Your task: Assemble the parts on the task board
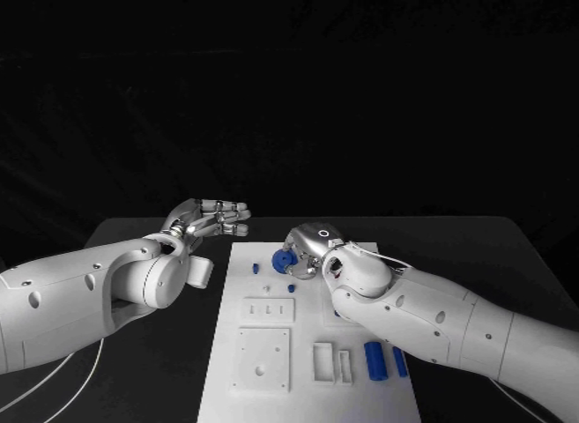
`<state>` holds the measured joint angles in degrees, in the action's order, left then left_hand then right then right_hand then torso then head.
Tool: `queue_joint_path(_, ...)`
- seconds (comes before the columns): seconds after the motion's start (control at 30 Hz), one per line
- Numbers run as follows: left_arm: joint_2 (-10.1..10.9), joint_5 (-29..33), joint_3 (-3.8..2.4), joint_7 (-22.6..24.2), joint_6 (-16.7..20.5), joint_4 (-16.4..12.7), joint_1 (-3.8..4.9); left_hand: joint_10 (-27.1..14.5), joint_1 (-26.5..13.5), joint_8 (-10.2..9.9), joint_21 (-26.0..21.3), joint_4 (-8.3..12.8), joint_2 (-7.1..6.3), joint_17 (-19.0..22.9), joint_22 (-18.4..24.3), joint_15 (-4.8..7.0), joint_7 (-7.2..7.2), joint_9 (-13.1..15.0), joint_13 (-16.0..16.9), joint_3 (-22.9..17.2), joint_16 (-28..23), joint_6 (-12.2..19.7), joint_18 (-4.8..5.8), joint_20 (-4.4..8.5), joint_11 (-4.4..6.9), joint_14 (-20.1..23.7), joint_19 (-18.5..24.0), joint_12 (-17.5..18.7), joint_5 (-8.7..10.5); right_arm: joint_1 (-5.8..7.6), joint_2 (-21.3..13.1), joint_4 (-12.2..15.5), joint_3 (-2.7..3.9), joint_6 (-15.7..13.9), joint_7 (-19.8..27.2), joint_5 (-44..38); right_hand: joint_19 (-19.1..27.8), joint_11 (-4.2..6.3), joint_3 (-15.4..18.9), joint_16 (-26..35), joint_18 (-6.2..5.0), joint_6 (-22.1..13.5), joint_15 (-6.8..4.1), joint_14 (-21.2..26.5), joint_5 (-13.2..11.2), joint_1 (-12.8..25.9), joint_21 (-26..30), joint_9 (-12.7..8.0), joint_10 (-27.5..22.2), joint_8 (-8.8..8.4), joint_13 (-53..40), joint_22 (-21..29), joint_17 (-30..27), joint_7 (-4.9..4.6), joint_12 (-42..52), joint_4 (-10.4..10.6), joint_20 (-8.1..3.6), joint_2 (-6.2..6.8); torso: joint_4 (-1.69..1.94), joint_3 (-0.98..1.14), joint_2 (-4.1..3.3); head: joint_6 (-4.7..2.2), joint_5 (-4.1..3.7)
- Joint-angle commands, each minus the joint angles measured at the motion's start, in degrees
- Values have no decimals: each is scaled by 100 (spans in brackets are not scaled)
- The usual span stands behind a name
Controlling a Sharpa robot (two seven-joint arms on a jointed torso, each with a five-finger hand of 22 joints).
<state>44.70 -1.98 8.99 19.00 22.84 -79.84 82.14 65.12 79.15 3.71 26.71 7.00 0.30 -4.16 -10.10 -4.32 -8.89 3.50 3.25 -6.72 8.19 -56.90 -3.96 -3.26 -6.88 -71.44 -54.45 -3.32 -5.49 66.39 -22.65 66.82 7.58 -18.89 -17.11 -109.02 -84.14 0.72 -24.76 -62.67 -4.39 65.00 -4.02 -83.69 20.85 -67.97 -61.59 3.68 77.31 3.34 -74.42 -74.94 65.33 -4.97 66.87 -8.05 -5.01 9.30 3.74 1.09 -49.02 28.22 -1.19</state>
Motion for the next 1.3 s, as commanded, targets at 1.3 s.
queue_joint_path(1.3, -46, 12, -5, 23, -36, 11, 8, 7, -43, 4, -40, -67, 14, 2, 54, -7, 11, 10, 5, 54, 36, 37, 22, -8, 4, -9, -14, -15, 47, -48, 238, -467, -104, 240, -36, 134, -129, -83, 329, 204, 25, -532, 3, 28, -1529, 500, 284, -9, -217, 23, 264, -754, -90, -76, -317, 1255, -7, 154, -23, 6, 14, 26, 94)
